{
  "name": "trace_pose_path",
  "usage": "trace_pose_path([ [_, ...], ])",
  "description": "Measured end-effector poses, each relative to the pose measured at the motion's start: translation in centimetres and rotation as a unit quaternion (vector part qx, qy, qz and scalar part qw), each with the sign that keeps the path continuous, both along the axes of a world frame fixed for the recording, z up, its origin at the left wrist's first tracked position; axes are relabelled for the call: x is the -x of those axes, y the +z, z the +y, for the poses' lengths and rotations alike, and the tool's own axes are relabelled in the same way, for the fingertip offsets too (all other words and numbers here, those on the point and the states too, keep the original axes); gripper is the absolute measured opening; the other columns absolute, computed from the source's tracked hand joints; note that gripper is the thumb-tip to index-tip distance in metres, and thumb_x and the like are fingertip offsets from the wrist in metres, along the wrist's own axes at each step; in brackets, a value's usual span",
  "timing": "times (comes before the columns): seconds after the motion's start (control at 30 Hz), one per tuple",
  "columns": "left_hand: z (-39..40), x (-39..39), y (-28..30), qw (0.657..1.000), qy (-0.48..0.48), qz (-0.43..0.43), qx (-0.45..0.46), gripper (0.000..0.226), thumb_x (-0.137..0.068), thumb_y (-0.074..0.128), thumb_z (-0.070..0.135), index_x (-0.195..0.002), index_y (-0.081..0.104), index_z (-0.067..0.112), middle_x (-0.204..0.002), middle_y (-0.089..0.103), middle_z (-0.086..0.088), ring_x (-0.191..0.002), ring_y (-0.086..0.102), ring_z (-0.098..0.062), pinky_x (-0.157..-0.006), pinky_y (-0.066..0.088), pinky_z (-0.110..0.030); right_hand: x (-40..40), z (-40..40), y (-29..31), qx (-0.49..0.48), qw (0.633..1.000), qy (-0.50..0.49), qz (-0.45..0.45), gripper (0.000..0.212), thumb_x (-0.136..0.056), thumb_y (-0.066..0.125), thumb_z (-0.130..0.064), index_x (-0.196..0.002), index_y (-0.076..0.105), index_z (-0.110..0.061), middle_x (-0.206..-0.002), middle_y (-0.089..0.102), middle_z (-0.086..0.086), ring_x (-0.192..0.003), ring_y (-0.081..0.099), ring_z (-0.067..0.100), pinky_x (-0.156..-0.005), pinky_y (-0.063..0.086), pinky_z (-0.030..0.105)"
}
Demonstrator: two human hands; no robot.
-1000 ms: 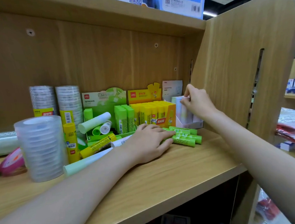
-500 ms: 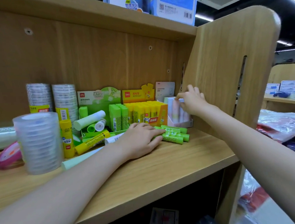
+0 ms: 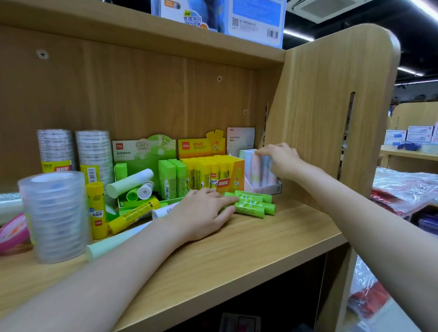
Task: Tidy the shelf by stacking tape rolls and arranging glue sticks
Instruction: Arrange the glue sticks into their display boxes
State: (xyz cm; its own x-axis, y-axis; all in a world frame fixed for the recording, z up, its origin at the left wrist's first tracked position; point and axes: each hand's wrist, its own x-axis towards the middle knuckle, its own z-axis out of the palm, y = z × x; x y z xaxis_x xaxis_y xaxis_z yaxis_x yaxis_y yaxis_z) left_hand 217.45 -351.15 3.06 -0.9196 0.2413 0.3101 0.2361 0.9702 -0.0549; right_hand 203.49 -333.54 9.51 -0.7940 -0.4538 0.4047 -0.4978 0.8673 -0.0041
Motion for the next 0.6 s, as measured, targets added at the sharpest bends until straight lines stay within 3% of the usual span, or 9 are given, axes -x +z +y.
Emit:
trace_pose_path([
  [0.2, 0.0, 0.0, 0.0, 1.0, -0.003, 0.0, 0.0, 0.045, -0.099, 0.023, 0.042, -0.143, 0.03, 0.034, -0.141, 0.044, 0.002, -0.136, 0.027, -0.016, -0.107, 0.021, -0.034, -0.3, -0.3, -0.6, 0.03, 0.999, 0.01, 0.012, 0.077, -0.078, 0.03, 0.019, -0.143, 0.034, -0.022, -0.149, 0.034, 0.001, -0.135, 0.024, 0.027, -0.107, 0.02, 0.038],
  [0.33, 0.1, 0.0, 0.1, 1.0, -0.006, 0.015, 0.003, 0.044, -0.099, 0.026, 0.042, -0.141, 0.036, 0.031, -0.138, 0.047, 0.002, -0.132, 0.032, -0.017, -0.105, 0.024, -0.034, -0.9, 0.8, -1.6, 0.177, 0.979, 0.098, 0.02, 0.074, -0.076, 0.032, 0.022, -0.143, 0.032, -0.01, -0.151, 0.029, 0.006, -0.14, 0.021, 0.023, -0.112, 0.016, 0.03],
  [0.4, 0.0, 0.0, 0.1, 0.999, -0.002, 0.034, 0.021, 0.045, -0.099, 0.024, 0.045, -0.139, 0.04, 0.031, -0.135, 0.049, 0.004, -0.129, 0.034, -0.016, -0.106, 0.021, -0.034, -2.4, 1.5, -2.5, 0.253, 0.957, 0.134, 0.037, 0.057, -0.083, 0.038, 0.015, -0.136, 0.044, -0.006, -0.144, 0.041, 0.008, -0.133, 0.034, 0.021, -0.105, 0.021, 0.02],
  [0.5, 0.1, 0.0, 0.2, 0.995, 0.015, 0.072, 0.073, 0.059, -0.09, 0.012, 0.052, -0.134, 0.046, 0.032, -0.132, 0.053, 0.007, -0.126, 0.038, -0.015, -0.109, 0.013, -0.037, -5.5, 2.2, -4.8, 0.222, 0.955, 0.192, -0.046, 0.029, -0.094, 0.05, -0.015, -0.121, 0.06, -0.015, -0.126, 0.058, 0.0, -0.113, 0.048, 0.008, -0.088, 0.03, 0.017],
  [0.6, 0.1, -0.7, 0.4, 0.991, 0.032, 0.089, 0.091, 0.071, -0.086, 0.002, 0.058, -0.131, 0.05, 0.03, -0.131, 0.053, 0.007, -0.125, 0.04, -0.016, -0.109, 0.011, -0.037, -8.0, 2.2, -6.1, 0.13, 0.96, 0.223, -0.105, 0.033, -0.089, 0.06, -0.031, -0.121, 0.059, -0.025, -0.128, 0.055, -0.008, -0.117, 0.046, 0.003, -0.093, 0.03, 0.015],
])
